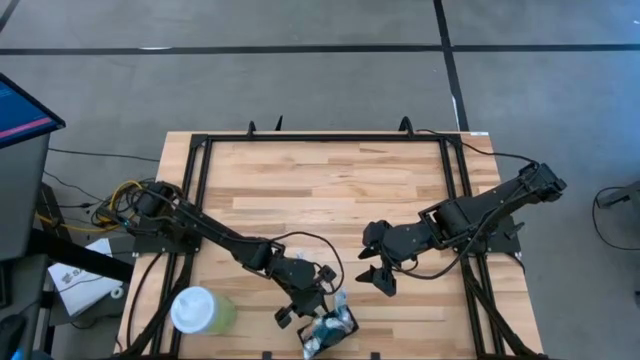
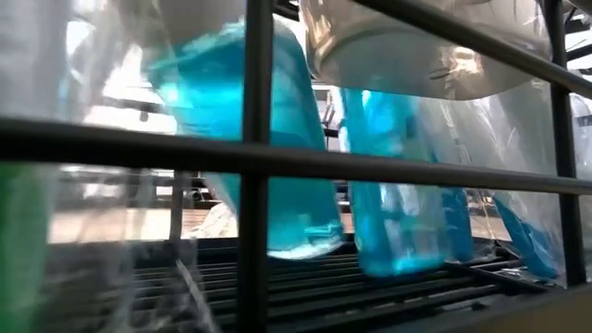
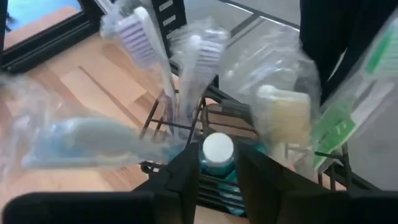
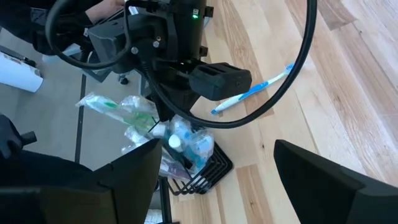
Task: Pick & Place toothbrushing station
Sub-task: Adjust the black wire organizer
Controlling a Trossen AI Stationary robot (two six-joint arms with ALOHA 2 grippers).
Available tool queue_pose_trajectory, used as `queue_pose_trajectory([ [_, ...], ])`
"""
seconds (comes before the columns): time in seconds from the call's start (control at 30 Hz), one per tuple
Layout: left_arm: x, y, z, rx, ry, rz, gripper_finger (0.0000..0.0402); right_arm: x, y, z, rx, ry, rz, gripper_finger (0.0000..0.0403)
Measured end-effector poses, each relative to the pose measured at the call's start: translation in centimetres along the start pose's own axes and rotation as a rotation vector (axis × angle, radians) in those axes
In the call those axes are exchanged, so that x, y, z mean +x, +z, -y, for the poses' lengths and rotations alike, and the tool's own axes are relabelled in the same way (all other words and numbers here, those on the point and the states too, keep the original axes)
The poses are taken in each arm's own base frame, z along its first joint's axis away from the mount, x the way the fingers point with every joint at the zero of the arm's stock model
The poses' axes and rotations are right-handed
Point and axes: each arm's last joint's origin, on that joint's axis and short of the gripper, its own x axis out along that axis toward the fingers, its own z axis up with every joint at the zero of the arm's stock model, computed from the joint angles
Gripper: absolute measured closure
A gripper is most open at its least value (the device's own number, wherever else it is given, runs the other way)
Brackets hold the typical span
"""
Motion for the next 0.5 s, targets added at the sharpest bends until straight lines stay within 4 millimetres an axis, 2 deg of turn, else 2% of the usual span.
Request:
queue_pose_trajectory([
  [0.2,0.00,-0.01,-0.03,-0.025,0.009,-0.003,0.0341,0.00,0.00,0.00,-0.001,0.000,0.000,0.0101],
  [0.5,-0.07,-0.37,-0.06,-0.098,0.044,-0.050,0.0344,0.01,-0.01,0.00,-0.024,0.000,-0.001,0.0101],
])
